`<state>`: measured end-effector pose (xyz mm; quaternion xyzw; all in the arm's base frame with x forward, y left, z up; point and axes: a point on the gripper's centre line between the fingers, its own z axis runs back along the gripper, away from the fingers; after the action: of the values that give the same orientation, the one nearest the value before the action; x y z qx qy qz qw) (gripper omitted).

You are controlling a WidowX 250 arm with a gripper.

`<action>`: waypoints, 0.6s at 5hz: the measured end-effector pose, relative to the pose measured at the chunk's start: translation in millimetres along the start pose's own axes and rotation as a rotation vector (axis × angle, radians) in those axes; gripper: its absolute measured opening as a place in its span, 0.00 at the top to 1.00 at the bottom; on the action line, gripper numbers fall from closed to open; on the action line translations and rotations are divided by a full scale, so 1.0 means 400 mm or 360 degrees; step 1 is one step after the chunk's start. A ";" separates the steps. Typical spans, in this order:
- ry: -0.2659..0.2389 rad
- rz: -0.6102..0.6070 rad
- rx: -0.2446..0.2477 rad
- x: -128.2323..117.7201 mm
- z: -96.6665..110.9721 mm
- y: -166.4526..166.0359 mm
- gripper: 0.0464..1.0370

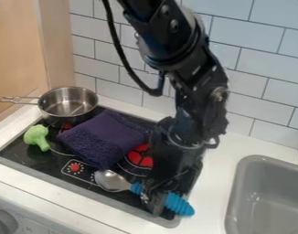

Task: Put the spoon at the upper right of the table

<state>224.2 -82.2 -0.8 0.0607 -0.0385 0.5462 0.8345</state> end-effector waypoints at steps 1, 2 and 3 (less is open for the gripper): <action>-0.0014 -0.0017 -0.0030 0.003 0.001 -0.008 0.37; -0.0014 -0.0013 -0.0042 0.004 0.002 -0.012 0.55; -0.0015 -0.0008 -0.0045 0.004 0.002 -0.007 0.59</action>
<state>227.4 -82.0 0.2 0.0516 -0.0498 0.5432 0.8366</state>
